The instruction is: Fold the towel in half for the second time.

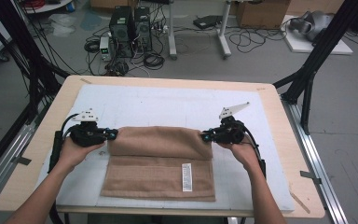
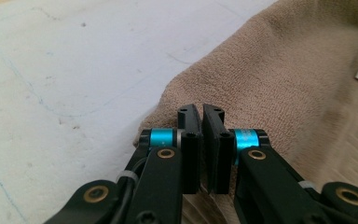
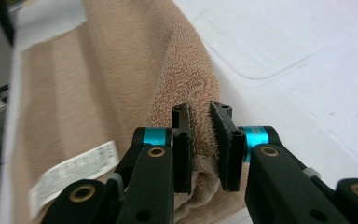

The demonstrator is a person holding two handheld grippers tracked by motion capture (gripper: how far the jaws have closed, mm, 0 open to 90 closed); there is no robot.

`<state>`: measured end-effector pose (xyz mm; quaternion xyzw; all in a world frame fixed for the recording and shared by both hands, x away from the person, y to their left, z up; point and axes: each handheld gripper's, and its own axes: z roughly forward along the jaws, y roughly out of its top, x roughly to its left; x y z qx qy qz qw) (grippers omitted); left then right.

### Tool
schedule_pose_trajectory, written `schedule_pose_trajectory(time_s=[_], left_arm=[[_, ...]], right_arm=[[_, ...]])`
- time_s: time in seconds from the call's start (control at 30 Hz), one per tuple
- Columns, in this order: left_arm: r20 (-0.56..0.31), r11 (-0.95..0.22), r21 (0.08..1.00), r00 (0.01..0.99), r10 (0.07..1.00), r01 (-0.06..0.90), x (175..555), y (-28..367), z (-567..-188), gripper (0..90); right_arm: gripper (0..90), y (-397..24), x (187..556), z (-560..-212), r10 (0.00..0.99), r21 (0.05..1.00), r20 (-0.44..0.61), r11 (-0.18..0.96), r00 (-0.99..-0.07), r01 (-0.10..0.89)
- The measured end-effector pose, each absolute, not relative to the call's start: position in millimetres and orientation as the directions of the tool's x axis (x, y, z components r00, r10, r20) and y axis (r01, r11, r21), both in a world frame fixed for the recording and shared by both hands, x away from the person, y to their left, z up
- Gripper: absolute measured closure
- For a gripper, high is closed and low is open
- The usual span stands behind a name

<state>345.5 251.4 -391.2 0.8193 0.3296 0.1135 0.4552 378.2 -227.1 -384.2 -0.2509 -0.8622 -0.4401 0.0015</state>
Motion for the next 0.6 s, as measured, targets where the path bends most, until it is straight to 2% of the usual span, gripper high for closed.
schedule_pose_trajectory(time_s=[0.13,0.2,0.3,0.47,0.6], left_arm=[[-0.086,-0.376,0.840,0.780,0.620,0.391,317,254,-385,85.4],[-0.082,-0.388,0.844,0.804,0.589,0.371,297,256,-387,85.3],[-0.087,-0.416,0.835,0.834,0.546,0.359,273,258,-392,81.4],[-0.083,-0.394,0.849,0.825,0.559,0.352,268,262,-387,65.0],[-0.073,-0.391,0.847,0.808,0.585,0.359,281,259,-391,59.6]], right_arm=[[79.1,-228,357,-370,0.377,0.776,0.204,0.501,-0.904,0.383],[78.4,-227,342,-365,0.317,0.781,0.205,0.517,-0.926,0.350],[73.7,-228,320,-360,0.243,0.793,0.197,0.531,-0.950,0.300],[66.4,-232,316,-360,0.271,0.804,0.205,0.501,-0.940,0.320],[63.4,-225,324,-376,0.290,0.782,0.221,0.518,-0.931,0.347]])
